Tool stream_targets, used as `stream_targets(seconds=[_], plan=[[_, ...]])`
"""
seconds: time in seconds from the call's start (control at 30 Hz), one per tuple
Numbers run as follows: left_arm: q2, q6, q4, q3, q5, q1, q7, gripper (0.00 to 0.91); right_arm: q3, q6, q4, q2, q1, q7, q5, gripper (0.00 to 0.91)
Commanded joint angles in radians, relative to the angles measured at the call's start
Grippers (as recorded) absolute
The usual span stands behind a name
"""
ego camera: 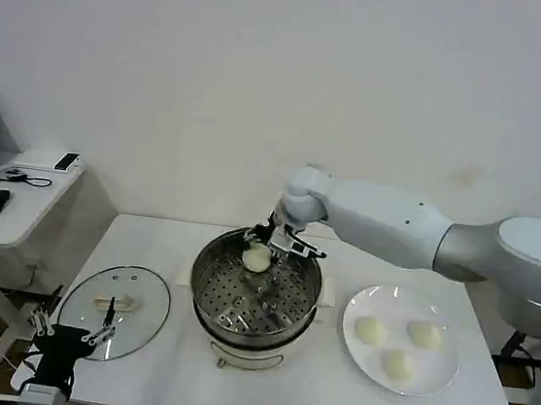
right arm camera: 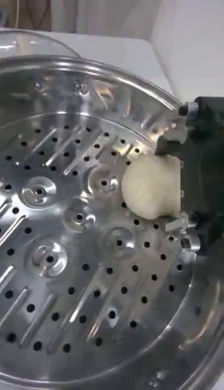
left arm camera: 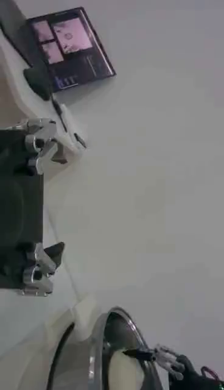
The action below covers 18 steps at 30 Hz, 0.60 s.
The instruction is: Take steamed baozi put them in steamer then cover it.
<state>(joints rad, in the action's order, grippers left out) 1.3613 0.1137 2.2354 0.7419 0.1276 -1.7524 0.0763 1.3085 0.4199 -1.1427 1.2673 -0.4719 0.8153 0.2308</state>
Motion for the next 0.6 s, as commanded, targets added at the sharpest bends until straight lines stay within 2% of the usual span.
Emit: stream_targets(seconds=[0.03,0.13,0.27,0.4,0.47,0.57,0.6], plan=[[-0.001,0.0,0.002,-0.002,0.0,-0.001,0.0,0.907,-0.016,0.01,-0.031,-0.006,-0.043,-0.011,-0.028,0.907],[0.001,0.0,0.009,-0.006,0.0,-0.005,0.001,0.907,-0.011,-0.052,-0.113,-0.059,-0.114,0.011,-0.124,0.907],[0.001,0.0,0.021,-0.016,-0.001,-0.004,0.0,0.907,0.029,-0.186,-0.235,-0.164,-0.219,0.034,-0.318,0.907],[-0.003,0.004,0.029,-0.03,-0.005,0.004,-0.002,0.907,0.054,-0.321,-0.338,-0.31,-0.291,0.043,-0.366,0.907],[-0.007,0.004,0.036,-0.04,-0.003,0.005,-0.004,0.907,0.051,-0.424,-0.384,-0.391,-0.308,0.06,-0.36,0.907],[-0.017,0.005,0.046,-0.053,-0.002,0.003,-0.007,0.907,0.069,-0.543,-0.459,-0.514,-0.325,0.05,-0.387,0.907],[-0.02,0.005,0.046,-0.055,-0.002,0.005,-0.007,0.907,0.079,-0.561,-0.469,-0.531,-0.331,0.043,-0.394,0.907]])
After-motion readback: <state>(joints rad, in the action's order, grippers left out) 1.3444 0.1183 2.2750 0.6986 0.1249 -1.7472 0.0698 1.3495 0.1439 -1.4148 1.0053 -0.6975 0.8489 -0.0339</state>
